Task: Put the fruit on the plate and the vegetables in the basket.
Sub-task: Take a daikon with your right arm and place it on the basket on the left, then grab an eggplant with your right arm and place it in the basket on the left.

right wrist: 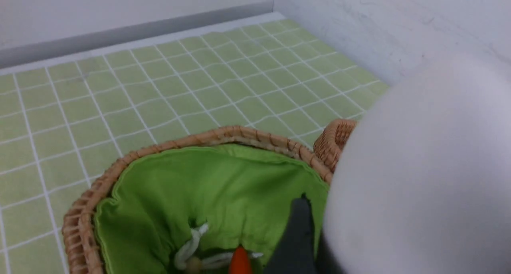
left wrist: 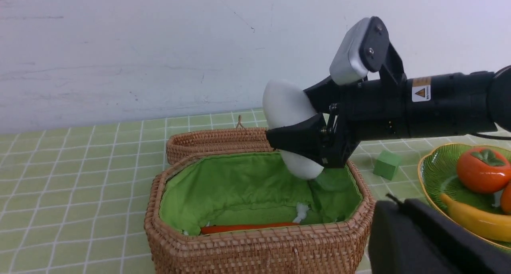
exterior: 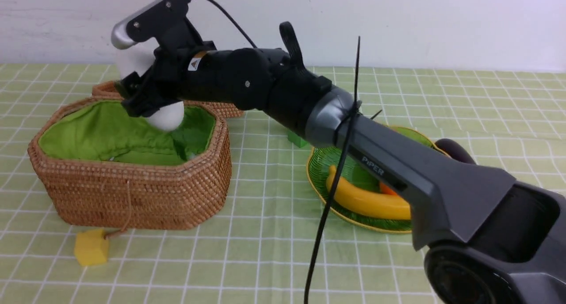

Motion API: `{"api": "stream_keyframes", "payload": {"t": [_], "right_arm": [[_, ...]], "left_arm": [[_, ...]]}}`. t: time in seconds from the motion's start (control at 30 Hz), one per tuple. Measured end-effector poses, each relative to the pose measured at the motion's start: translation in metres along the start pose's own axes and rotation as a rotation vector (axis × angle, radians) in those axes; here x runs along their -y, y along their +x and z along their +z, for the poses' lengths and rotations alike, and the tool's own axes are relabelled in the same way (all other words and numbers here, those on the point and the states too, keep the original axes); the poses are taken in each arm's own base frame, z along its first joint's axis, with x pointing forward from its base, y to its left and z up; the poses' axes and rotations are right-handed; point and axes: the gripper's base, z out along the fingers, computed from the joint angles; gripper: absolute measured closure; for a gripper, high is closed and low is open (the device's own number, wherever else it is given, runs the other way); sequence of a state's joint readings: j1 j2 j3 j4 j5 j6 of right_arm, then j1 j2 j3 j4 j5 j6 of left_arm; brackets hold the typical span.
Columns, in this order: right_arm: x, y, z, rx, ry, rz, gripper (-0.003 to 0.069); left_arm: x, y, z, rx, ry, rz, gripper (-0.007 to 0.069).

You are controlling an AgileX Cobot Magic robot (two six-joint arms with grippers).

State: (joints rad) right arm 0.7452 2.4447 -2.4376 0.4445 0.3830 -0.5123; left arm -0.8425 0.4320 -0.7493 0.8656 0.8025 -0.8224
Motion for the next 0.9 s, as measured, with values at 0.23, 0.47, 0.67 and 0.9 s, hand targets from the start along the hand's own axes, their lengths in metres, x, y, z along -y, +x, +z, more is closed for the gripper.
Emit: {"api": "stream_keyframes", "payload": {"t": [0.23,0.47,0.67,0.9], "right_arm": [[-0.009,-0.024,-0.034,-0.180,-0.089,-0.070,0.0027],[-0.007,-0.081,-0.138,-0.481,-0.039,-0.044,0.0296],[0.019,-0.103,-0.187,-0.501,0.150,0.019,0.0587],[0.097,-0.058,-0.271,-0.693,0.483,0.210,0.0668]], "left_arm": [[0.004,0.001,0.000,-0.007,0.039,-0.030,0.0634],[0.020,0.008,-0.002,-0.089,0.217,-0.037,0.0634],[0.038,0.016,-0.010,-0.176,0.437,0.039,0.0634],[0.055,0.018,-0.021,-0.157,0.672,0.175,0.0634]]}}
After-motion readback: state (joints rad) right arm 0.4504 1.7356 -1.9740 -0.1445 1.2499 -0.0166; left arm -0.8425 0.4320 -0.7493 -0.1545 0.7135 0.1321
